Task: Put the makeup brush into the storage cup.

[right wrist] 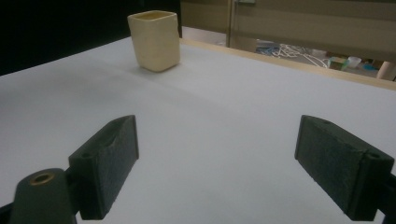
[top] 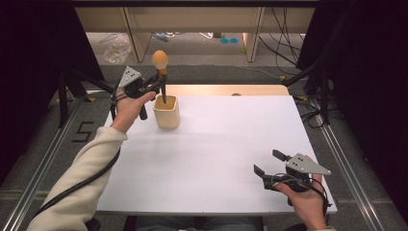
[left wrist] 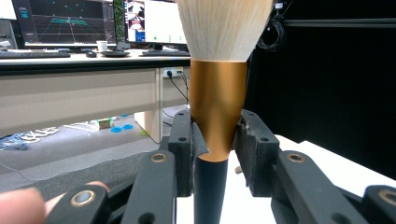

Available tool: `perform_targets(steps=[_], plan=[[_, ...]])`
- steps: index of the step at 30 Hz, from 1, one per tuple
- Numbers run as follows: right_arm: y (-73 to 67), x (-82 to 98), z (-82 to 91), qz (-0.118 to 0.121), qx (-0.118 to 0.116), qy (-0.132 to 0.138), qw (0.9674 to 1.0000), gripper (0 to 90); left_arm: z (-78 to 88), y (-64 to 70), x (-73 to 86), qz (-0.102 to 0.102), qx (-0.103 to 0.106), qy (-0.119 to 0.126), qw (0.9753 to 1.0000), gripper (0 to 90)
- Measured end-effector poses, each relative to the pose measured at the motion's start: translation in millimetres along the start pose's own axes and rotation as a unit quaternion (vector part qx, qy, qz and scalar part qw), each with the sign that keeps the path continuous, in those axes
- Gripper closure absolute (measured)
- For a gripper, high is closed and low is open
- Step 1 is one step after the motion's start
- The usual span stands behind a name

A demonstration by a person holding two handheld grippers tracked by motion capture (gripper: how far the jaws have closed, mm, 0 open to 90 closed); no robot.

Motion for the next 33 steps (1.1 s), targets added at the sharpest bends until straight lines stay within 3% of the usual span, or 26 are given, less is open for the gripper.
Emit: perform_targets(steps=[12, 33], plan=[[-0.6, -0.8, -0.7, 0.002, -0.006, 0.015, 0.9999, 14.3, -2.1, -2.7, 0.3, 0.001, -0.003, 0.005, 1.0, 69.0], [-0.8, -2.1, 1.9, 0.006, -0.003, 0.013, 0.9999, 13.3, -7.3, -6.0, 1.9, -0.002, -0.009, 0.009, 0.9999, 69.0]])
Point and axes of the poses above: each handheld gripper's, and its own axes: z roughly backward along the jaws, x roughly out of its underside, y roughly to its right, the point moved 2 cm from there along -z, roughly forward along the jaws, and after that the axes turned 15 degrees about -x, right-handed, at the moved point
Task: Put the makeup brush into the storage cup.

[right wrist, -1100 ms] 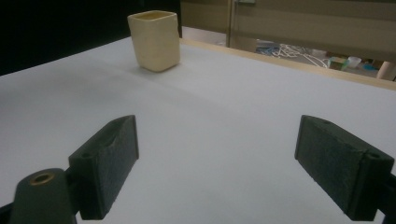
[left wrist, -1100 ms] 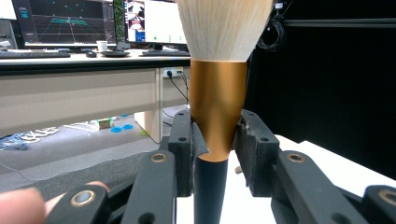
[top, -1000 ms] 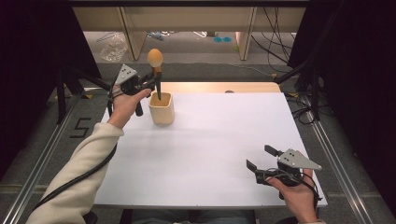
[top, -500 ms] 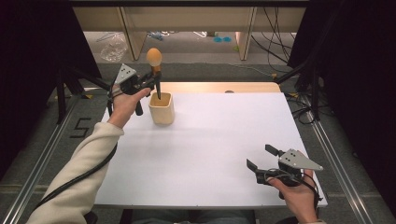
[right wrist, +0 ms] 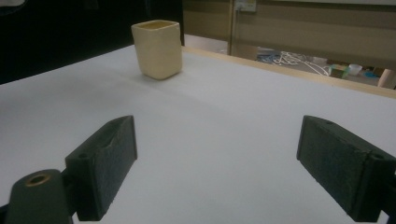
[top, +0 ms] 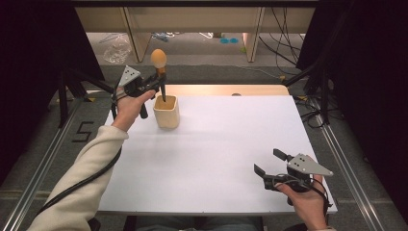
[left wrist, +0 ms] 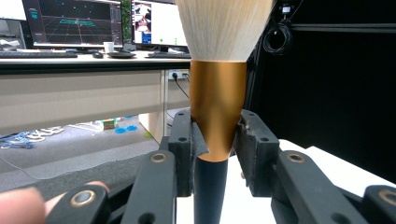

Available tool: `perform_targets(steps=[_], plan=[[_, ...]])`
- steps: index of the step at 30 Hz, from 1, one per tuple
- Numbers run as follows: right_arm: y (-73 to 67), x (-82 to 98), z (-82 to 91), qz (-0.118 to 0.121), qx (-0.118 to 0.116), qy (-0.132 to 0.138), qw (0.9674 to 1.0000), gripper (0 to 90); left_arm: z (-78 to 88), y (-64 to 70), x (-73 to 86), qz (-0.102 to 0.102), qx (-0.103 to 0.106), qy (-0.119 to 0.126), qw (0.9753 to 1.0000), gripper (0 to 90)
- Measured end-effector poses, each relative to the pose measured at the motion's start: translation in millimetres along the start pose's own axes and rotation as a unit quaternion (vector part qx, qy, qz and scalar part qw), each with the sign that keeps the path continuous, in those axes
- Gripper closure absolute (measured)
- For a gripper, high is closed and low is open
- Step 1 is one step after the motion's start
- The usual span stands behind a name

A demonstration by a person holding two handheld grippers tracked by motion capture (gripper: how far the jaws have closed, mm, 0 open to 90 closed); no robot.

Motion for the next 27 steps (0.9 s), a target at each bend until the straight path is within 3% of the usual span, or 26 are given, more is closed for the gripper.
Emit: perform_targets(steps=[27], plan=[[-0.1, 0.2, 0.4, -0.004, -0.001, -0.003, 1.0, 13.3, -8.3, 1.1, 3.1, -0.01, -0.003, 0.003, 0.9999, 69.0]])
Point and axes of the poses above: each handheld gripper's, and its own axes: z roughly backward along the jaws, x roughly out of its underside, y roughly to its right, the point moved 2 cm from there along -z, roughly forward along the jaws, and after that the axes turned 15 degrees about -x, right-handed, at the moved point
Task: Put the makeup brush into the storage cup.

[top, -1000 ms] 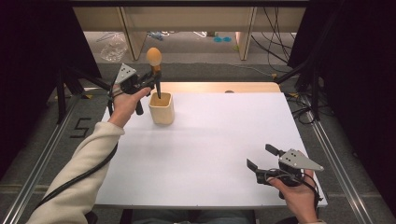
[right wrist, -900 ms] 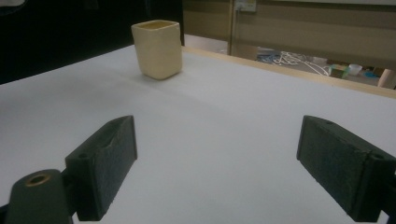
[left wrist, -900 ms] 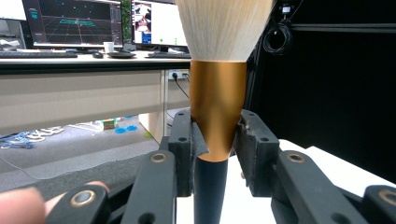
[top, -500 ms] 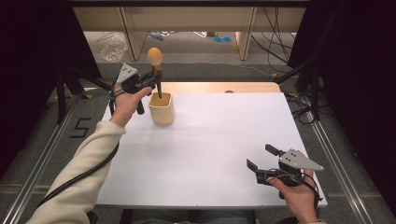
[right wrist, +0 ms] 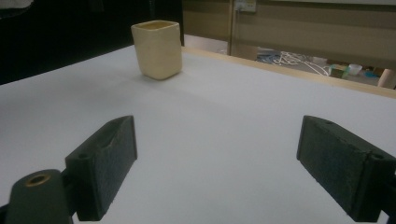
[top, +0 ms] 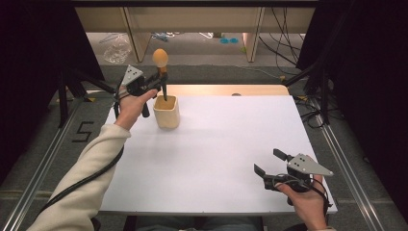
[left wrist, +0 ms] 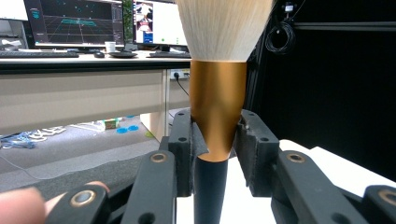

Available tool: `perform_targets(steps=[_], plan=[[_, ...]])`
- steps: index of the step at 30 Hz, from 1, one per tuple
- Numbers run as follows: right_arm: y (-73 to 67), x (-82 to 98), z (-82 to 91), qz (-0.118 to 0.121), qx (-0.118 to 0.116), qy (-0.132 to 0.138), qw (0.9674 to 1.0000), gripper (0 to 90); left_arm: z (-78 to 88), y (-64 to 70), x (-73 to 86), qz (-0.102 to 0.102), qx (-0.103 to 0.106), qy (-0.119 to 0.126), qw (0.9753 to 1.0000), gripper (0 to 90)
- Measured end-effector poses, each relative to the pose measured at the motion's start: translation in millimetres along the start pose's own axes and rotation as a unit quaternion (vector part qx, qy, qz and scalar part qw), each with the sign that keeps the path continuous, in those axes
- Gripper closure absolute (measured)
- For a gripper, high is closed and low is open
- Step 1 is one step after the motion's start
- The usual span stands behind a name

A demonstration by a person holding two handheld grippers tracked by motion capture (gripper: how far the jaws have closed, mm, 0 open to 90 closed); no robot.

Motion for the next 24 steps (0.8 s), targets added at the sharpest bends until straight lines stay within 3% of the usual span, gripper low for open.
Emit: perform_targets(steps=[7, 9, 14, 15, 19, 21, 24], plan=[[0.1, 0.2, -0.1, 0.0, 0.0, 0.0, 1.0, 13.3, -2.1, -0.5, 1.6, -0.001, -0.002, -0.001, 1.0, 69.0], [0.1, 0.3, -0.1, -0.001, 0.0, -0.001, 1.0, 13.3, -2.6, 0.2, 2.8, 0.009, -0.001, -0.002, 1.0, 69.0], [0.5, 0.3, -0.3, 0.0, -0.002, 0.001, 1.0, 13.3, -4.3, -1.9, 3.7, -0.003, -0.003, -0.002, 1.0, 69.0], [0.4, 0.3, -0.3, 0.0, -0.002, 0.0, 1.0, 13.3, -4.4, -0.6, 4.2, 0.004, -0.003, -0.004, 1.0, 69.0], [0.5, 0.4, -0.3, -0.001, -0.002, 0.001, 1.0, 13.3, -5.4, -0.4, 4.8, 0.005, -0.003, -0.004, 1.0, 69.0], [0.4, 0.3, -0.3, -0.001, -0.001, 0.002, 1.0, 13.3, -6.1, -1.7, 4.8, -0.008, -0.004, -0.003, 1.0, 69.0], [0.6, 0.4, -0.2, -0.001, -0.003, 0.002, 1.0, 13.3, -6.6, -0.9, 5.3, 0.0, -0.004, -0.005, 1.0, 69.0]])
Point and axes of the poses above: each handheld gripper's, and its own axes: z roughly backward along the jaws, x roughly out of its underside, y roughly to its right, the point moved 2 cm from there along -z, roughly forward along the jaws, and after that the axes turned 15 degrees about -x, right-handed, at the moved point
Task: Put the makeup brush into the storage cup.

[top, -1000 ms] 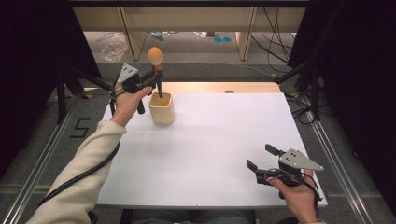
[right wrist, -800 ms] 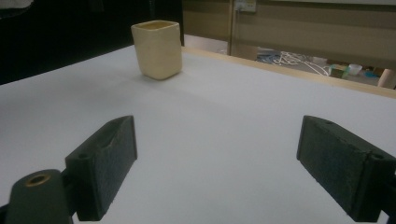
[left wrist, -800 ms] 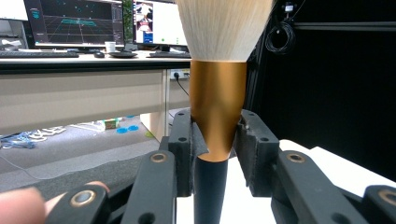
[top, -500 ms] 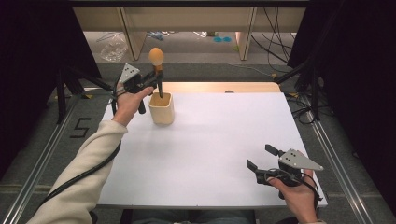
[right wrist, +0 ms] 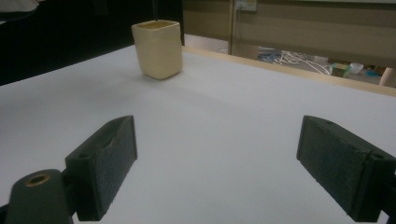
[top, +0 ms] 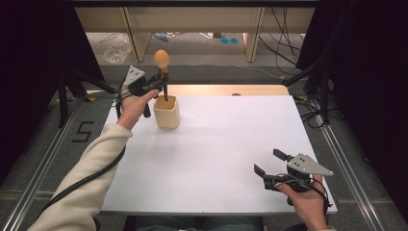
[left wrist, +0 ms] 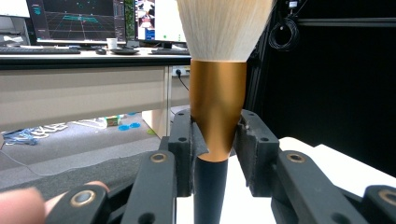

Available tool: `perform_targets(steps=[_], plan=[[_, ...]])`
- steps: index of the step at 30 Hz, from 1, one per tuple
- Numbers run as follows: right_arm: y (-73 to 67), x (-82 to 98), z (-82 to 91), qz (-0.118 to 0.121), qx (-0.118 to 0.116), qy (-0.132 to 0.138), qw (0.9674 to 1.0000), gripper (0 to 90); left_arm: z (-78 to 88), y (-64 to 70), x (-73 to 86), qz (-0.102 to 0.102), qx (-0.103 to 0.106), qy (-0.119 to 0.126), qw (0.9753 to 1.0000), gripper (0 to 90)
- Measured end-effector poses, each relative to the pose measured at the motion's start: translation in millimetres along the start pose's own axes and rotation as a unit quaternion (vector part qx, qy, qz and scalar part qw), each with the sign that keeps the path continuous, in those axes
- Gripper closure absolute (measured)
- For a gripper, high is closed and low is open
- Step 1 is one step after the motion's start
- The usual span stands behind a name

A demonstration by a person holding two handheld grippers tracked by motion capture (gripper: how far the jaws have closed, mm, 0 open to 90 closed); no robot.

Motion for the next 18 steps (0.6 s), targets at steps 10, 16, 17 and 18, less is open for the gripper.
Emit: perform_targets(steps=[10, 16, 17, 18], plan=[[0.1, 0.0, 0.0, 0.0, 0.0, 0.0, 1.0, 13.3, -1.3, -1.3, 2.0, -0.001, -0.002, -0.002, 1.0, 69.0], [0.0, 0.1, 0.1, 0.0, 0.0, 0.0, 1.0, 13.3, -2.3, -1.4, 5.5, 0.002, -0.004, -0.004, 1.0, 69.0], [0.1, 0.1, 0.1, 0.0, 0.0, -0.001, 1.0, 13.3, -2.6, -1.9, 6.0, 0.0, -0.004, -0.004, 1.0, 69.0], [0.1, 0.1, 0.1, 0.0, 0.0, 0.0, 1.0, 13.3, -2.8, -2.2, 6.6, -0.002, -0.004, -0.005, 1.0, 69.0]])
Point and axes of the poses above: each handheld gripper's, and its own axes: z roughly backward along the jaws, x roughly out of its underside, y roughly to its right, the point moved 2 cm from there along -z, roughly forward along the jaws, and after that the axes turned 15 degrees about -x, right-handed, at the moved point
